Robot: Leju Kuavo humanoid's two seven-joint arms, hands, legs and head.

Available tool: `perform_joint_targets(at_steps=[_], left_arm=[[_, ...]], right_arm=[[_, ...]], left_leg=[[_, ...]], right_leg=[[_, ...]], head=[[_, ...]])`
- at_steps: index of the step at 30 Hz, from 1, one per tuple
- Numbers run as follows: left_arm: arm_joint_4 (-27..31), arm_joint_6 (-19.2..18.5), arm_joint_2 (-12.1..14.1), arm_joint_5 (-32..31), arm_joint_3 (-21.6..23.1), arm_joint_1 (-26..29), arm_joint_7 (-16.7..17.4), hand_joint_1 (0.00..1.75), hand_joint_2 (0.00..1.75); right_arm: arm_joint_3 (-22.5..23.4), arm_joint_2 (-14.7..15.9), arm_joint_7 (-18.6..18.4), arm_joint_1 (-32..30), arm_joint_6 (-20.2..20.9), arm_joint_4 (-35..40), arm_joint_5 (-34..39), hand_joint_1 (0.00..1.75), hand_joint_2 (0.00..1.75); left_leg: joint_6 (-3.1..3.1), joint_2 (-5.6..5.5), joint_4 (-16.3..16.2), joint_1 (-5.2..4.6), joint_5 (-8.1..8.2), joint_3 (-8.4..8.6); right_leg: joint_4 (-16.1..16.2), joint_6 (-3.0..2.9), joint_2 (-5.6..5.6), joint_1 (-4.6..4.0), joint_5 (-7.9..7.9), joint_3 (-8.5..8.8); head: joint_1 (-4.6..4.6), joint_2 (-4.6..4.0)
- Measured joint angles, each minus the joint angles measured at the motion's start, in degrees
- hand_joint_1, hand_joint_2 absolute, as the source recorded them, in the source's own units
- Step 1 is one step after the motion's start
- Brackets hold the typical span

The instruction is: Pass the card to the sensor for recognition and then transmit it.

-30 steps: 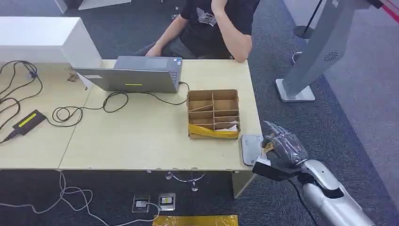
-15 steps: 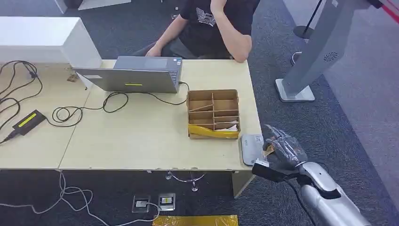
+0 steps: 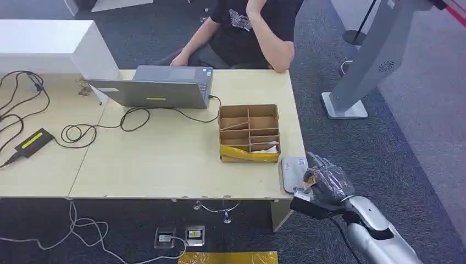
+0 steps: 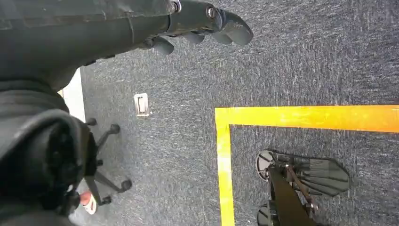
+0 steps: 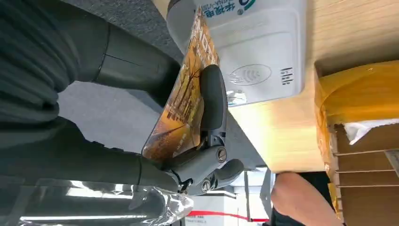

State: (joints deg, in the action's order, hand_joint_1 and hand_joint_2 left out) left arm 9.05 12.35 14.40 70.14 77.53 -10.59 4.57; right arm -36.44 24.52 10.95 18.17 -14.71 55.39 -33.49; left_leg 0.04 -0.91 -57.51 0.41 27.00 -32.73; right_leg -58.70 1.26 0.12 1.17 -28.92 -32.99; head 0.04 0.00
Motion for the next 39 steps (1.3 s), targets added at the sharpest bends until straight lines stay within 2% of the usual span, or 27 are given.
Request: perform_joint_targets(at_steps=[6, 12, 21, 26, 31, 35, 39], left_arm=[[0.0, -0.4, 0.0, 0.0, 0.0, 0.0, -0.5, 0.00, 0.00], [0.0, -0.9, 0.0, 0.0, 0.0, 0.0, -0.5, 0.00, 0.00], [0.0, -1.1, 0.0, 0.0, 0.0, 0.0, 0.2, 0.00, 0.00], [0.0, -1.0, 0.0, 0.4, 0.0, 0.0, 1.0, 0.00, 0.00], [0.0, -1.1, -0.3, 0.5, 0.0, 0.1, 2.1, 0.00, 0.00], [0.0, -2.0, -0.3, 0.0, 0.2, 0.0, 2.3, 0.00, 0.00], [0.0, -3.0, -0.3, -0.7, 0.2, 0.0, 2.3, 0.00, 0.00]], right_arm=[[0.0, -0.8, -0.8, -0.5, 0.3, 0.5, -0.9, 1.75, 1.75], [0.2, -1.4, 0.9, -1.1, -0.7, 0.3, 0.2, 1.75, 1.75], [4.4, -1.2, 0.6, 0.1, -3.0, 1.5, -1.5, 1.75, 1.75], [8.4, -0.1, -0.1, 3.3, 1.0, 5.7, -2.8, 1.75, 1.75], [12.6, 1.0, -2.1, 8.1, 4.6, 11.8, 2.8, 1.75, 1.75], [14.1, 1.2, -3.7, 11.1, 5.6, 15.2, 4.7, 1.75, 1.75], [14.0, 0.8, -3.6, 12.0, 4.7, 16.5, 2.3, 1.75, 1.75]], left_leg=[[0.00, 0.01, 0.0, 0.00, 0.00, 0.02], [0.00, 0.01, 0.0, 0.00, 0.00, 0.02], [0.00, 0.00, 0.0, -0.01, -0.01, 0.01], [0.00, 0.01, 0.0, -0.01, -0.01, 0.01], [0.01, 0.00, 0.0, -0.01, -0.02, 0.01], [0.01, 0.00, 0.0, -0.01, -0.02, 0.01], [0.01, -0.01, 0.0, 0.00, -0.02, -0.01]], right_leg=[[0.0, 0.00, 0.00, 0.00, 0.00, -0.01], [0.0, 0.00, 0.00, 0.00, 0.00, -0.01], [0.0, 0.00, 0.00, 0.01, 0.01, 0.03], [0.0, 0.00, 0.01, 0.02, 0.01, 0.01], [0.0, 0.00, 0.01, 0.02, 0.01, 0.02], [0.0, 0.00, 0.01, 0.01, 0.01, 0.02], [0.0, 0.00, 0.00, 0.00, 0.01, 0.03]], head=[[0.00, 0.00], [0.00, 0.00], [0.00, 0.00], [0.02, 0.00], [0.02, 0.00], [0.02, 0.00], [0.00, 0.00]])
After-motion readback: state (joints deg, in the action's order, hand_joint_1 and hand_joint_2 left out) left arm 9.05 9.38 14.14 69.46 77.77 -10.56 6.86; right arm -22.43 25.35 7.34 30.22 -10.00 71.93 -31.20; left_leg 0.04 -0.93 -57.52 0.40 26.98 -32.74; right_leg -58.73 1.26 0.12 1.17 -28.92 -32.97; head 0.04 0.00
